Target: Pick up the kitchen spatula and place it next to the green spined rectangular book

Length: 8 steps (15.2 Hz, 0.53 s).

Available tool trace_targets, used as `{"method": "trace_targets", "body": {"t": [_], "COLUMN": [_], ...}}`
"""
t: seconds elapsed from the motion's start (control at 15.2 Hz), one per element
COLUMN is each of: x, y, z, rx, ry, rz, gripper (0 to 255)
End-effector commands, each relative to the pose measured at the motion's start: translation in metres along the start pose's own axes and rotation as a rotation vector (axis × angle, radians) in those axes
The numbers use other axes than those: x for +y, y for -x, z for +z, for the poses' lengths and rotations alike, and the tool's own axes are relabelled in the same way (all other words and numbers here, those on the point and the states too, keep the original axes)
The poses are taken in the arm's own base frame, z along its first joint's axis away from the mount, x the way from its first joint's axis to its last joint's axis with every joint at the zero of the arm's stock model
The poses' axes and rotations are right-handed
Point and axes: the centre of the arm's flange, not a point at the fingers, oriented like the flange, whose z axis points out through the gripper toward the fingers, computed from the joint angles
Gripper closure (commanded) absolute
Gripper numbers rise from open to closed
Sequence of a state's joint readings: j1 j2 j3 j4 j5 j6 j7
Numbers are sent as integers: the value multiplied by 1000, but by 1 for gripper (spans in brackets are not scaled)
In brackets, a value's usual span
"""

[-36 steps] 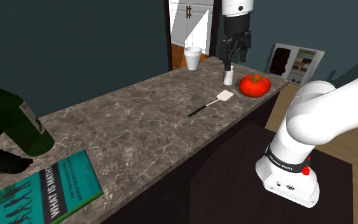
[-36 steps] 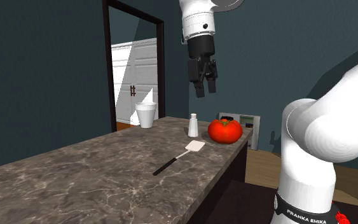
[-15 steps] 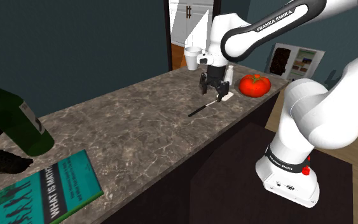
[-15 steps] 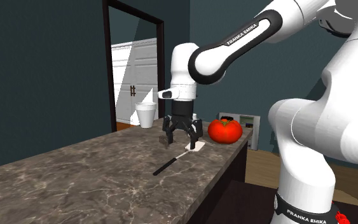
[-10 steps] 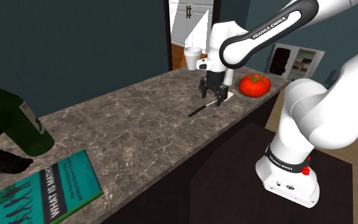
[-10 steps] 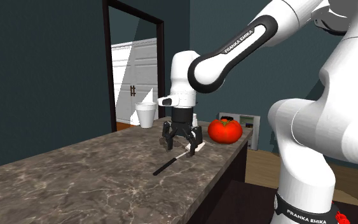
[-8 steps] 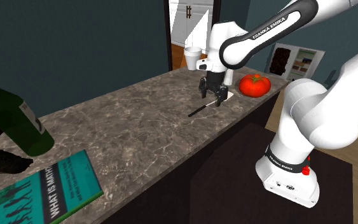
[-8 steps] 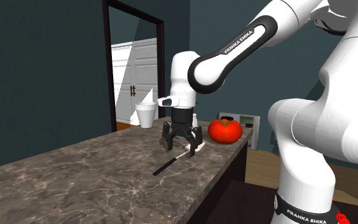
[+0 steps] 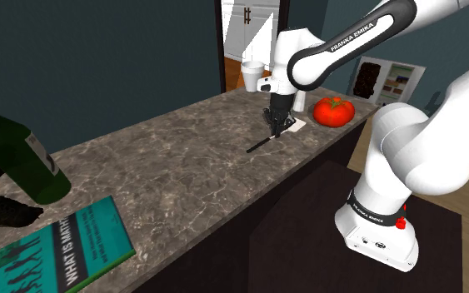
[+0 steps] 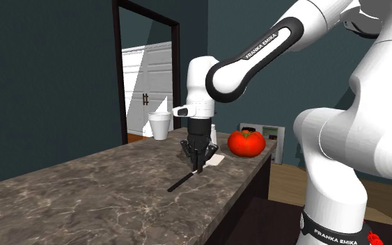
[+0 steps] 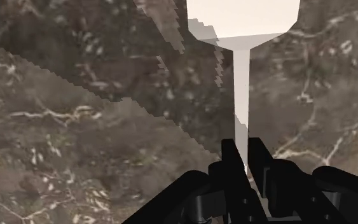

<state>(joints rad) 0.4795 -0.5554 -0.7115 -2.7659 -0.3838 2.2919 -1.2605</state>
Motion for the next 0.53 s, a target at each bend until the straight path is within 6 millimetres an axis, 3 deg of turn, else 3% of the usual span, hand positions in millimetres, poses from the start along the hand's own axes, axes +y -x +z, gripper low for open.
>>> {"method": "trace_targets", "body": {"t": [0.0,0.33,0.46], "x": [0,0,0], "y": [0,0,-1], "z": [0,0,-10], "rx": [0,0,0], "ry": [0,0,0], "rz": [0,0,0], "gripper": [255,255,255]}}
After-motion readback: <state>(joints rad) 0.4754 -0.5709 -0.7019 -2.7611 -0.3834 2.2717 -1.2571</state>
